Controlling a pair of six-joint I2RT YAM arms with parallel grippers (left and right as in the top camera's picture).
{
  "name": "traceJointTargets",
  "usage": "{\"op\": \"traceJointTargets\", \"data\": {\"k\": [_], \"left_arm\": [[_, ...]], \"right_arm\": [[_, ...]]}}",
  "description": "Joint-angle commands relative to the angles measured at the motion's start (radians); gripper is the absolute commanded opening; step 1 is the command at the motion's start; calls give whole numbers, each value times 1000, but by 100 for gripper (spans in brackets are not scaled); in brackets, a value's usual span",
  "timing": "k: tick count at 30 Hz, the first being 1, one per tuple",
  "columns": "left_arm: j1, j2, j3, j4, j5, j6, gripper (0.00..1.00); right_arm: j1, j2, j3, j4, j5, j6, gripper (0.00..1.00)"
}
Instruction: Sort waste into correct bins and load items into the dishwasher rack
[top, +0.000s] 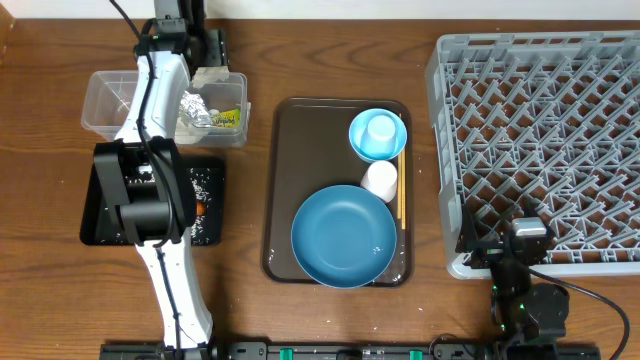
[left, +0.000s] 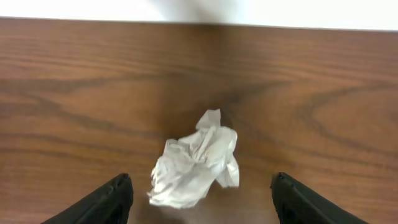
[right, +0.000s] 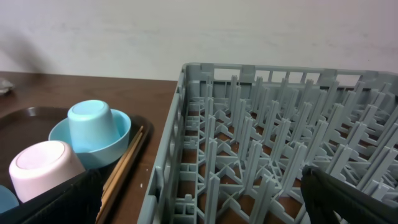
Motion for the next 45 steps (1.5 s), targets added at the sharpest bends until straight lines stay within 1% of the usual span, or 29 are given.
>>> {"op": "traceJointTargets", "data": {"k": [1, 9, 12, 14, 19, 28, 31, 36, 40, 45], "left_arm": [[4, 7, 8, -29, -15, 23, 73], [4, 7, 8, -88, -14, 23, 74], [4, 7, 8, -103, 8, 22, 75], [4, 7, 8, -107, 12, 21, 78], [5, 7, 8, -129, 12, 20, 79], [8, 7, 8, -132, 11, 23, 81], [11, 7, 8, -108, 9, 22, 84], [16, -37, 11, -85, 3, -63, 84], [16, -106, 11, -72, 4, -78, 84], [16, -201, 11, -98, 4, -154, 84]], "right_arm": [[-19, -2, -2, -5, 3, -10, 99], [-19, -2, -2, -5, 3, -10, 99], [-19, -2, -2, -5, 3, -11, 99], [-19, -2, -2, -5, 3, -10, 99], [-19, -2, -2, -5, 3, -11, 99], [-19, -3, -2, -5, 3, -10, 99], [-19, -2, -2, -5, 3, -10, 99], [-19, -2, -2, -5, 3, -10, 99], [-19, -2, -2, -5, 3, -10, 99], [-19, -2, -2, -5, 3, -10, 99]]}}
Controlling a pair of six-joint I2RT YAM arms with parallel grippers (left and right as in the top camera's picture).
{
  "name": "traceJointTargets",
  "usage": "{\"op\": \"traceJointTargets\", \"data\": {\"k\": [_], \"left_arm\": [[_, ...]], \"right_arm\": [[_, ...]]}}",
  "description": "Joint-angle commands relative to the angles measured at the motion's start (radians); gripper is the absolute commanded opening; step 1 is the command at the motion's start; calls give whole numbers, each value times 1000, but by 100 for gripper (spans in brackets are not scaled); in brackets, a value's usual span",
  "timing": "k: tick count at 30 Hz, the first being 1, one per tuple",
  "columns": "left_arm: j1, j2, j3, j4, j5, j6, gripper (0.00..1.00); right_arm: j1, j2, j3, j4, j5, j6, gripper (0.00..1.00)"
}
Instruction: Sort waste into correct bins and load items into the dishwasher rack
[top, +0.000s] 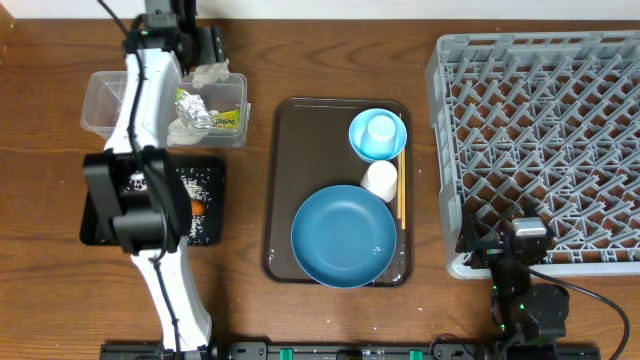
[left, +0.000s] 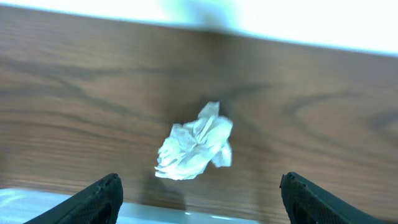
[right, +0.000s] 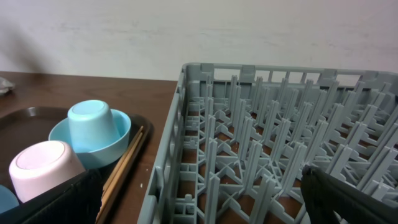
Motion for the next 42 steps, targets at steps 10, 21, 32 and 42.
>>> {"op": "traceJointTargets", "data": {"k": [10, 21, 32, 42], "left_arm": [[6, -257, 11, -317, -5, -299, 84], [6, -297, 11, -620, 19, -365, 84], [61, -394, 11, -762, -137, -637, 86], [313, -401, 10, -967, -241, -883, 98]], "right_arm": [[-19, -2, -2, -5, 3, -11, 99], [-19, -2, -2, -5, 3, -10, 99], [-19, -3, -2, -5, 3, -10, 99], [-19, -2, -2, -5, 3, -11, 99]]}}
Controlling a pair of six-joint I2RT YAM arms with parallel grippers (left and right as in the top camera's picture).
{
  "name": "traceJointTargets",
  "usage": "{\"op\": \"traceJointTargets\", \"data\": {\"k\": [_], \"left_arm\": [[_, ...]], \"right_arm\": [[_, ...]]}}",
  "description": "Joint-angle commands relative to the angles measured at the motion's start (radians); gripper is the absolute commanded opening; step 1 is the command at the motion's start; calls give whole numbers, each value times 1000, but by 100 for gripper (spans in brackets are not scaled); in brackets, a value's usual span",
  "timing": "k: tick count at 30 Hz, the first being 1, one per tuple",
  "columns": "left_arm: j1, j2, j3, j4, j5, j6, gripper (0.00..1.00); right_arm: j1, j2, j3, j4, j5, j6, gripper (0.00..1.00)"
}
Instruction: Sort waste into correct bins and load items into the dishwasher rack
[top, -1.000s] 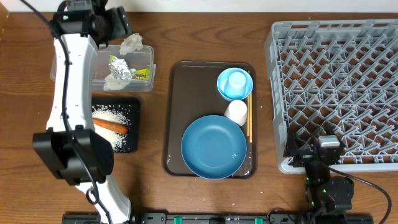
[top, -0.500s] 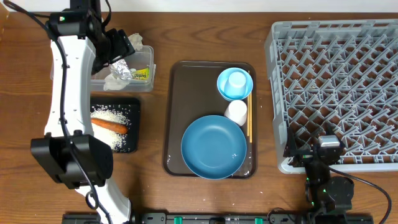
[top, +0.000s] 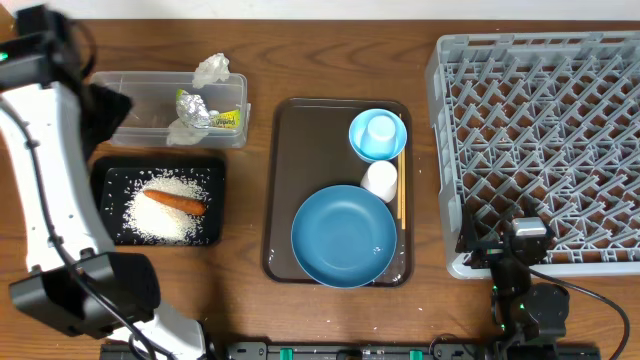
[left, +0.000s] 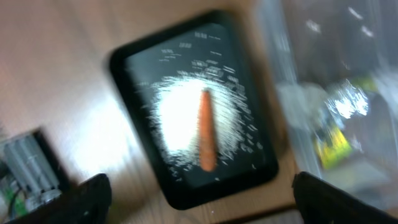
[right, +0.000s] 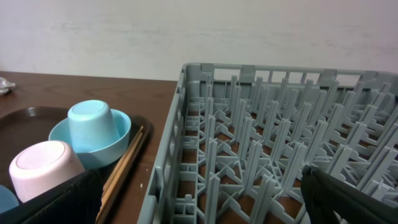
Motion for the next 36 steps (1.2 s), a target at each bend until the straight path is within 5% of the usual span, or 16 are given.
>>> {"op": "traceJointTargets", "data": {"k": [1, 8, 13, 20, 26, 36], "left_arm": [[80, -1, 6, -27, -47, -99, 98], [154, -1, 6, -27, -47, -99, 100], [158, -1, 6, -27, -47, -99, 100], [158, -1, 6, -27, -47, -99, 99], [158, -1, 6, -27, -47, -99, 99], [158, -1, 6, -27, -47, -99, 99]], "right_arm": [[-19, -3, -2, -5, 3, -10, 99], [-19, -3, -2, 62, -22, 36, 99], [-17, -3, -2, 121, -365, 436, 99], [-17, -3, -2, 249, -399, 830, 99], [-17, 0, 23, 433, -450, 863, 99], [-17, 304, 351, 182, -430, 665, 99]]}}
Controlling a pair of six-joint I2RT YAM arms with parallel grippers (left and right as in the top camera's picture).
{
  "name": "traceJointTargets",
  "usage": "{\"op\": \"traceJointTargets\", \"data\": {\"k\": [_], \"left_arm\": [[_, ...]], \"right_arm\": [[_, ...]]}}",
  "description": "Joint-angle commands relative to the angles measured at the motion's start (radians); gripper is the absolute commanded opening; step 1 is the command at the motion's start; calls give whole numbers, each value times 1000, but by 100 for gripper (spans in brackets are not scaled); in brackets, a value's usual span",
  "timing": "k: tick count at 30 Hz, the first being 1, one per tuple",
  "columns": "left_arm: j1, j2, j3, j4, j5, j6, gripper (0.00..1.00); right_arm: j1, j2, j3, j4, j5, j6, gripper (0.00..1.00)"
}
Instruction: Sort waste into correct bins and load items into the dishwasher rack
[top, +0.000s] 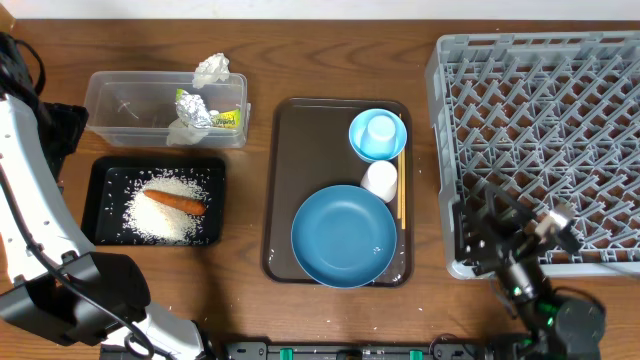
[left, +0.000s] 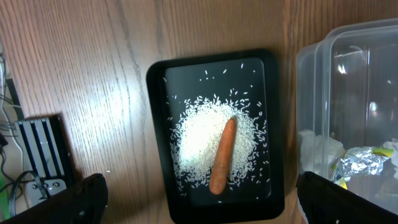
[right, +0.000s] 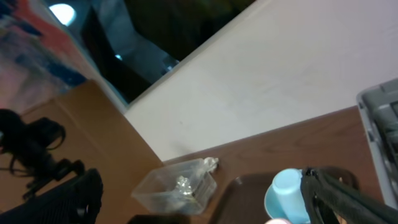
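Observation:
A crumpled white paper (top: 210, 68) lies against the back rim of the clear bin (top: 110, 100), which holds foil and a yellow wrapper. The black tray (left: 214, 130) carries rice and a carrot (left: 222, 155). On the brown tray (top: 283, 180) are a blue plate (top: 343, 236), a blue bowl with a pale blue cup (top: 378, 132), a white cup (top: 379, 180) and chopsticks (top: 401, 190). The grey rack (top: 540, 140) stands at the right. My left gripper (left: 199, 211) hangs open high over the black tray. My right gripper (right: 199, 205) is open, raised near the rack's front left corner.
A black box with cables (left: 40, 155) sits by the table's left edge, seen in the left wrist view. The left arm (top: 30, 200) runs along the far left of the table. A white wall stands behind the table.
The left arm has moved further left, and its view of the black tray is now sharp. The right arm has risen and tilted; it now sees the wall, bin and blue cup.
At first my left gripper stood open around the crumpled paper behind the clear bin. Then it was higher above it. Later the arm was at the table's left, over the black tray. The paper lies by the bin's rim still. The right arm moved only now.

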Motion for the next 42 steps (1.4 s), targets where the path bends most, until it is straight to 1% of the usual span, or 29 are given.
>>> {"op": "traceJointTargets", "data": {"k": [1, 5, 9, 11, 13, 16, 17, 19, 23, 27, 29, 31, 35, 38, 42], "left_arm": [[3, -1, 6, -5, -24, -6, 99], [3, -1, 6, -5, -24, -6, 99], [3, -1, 6, -5, -24, -5, 98], [3, -1, 6, -5, -24, -6, 99], [3, -1, 6, -5, -24, -5, 99], [3, -1, 6, -5, -24, -5, 99], [3, -1, 6, -5, -24, -6, 98], [3, -1, 6, -5, -24, -5, 99], [3, -1, 6, -5, -24, -6, 99], [3, -1, 6, -5, -24, -5, 99], [3, -1, 6, -5, -24, -5, 98], [3, -1, 6, -5, -24, -5, 98], [3, -1, 6, -5, -24, -5, 98], [3, -1, 6, -5, -24, -5, 98], [3, -1, 6, -5, -24, -5, 98]], "right_arm": [[-15, 180, 181, -100, -13, -138, 99], [-11, 454, 435, -316, -61, -267, 99], [47, 727, 723, -612, -56, -403, 99], [103, 855, 860, -755, -3, -460, 99], [172, 967, 980, -883, 93, -495, 99], [276, 1110, 1120, -1028, 232, -516, 99], [304, 1146, 1148, -1050, 251, -523, 99], [359, 1207, 1180, -1046, 251, -527, 99], [436, 1270, 1181, -981, 235, -504, 99], [474, 1328, 1180, -945, 246, -504, 99], [475, 1353, 1180, -942, 246, -466, 99], [473, 1375, 1180, -966, 256, -425, 99], [473, 1422, 1180, -1083, 381, -310, 99], [473, 1453, 1180, -1155, 415, -300, 99], [480, 1510, 1180, -1177, 410, -299, 99]]}}
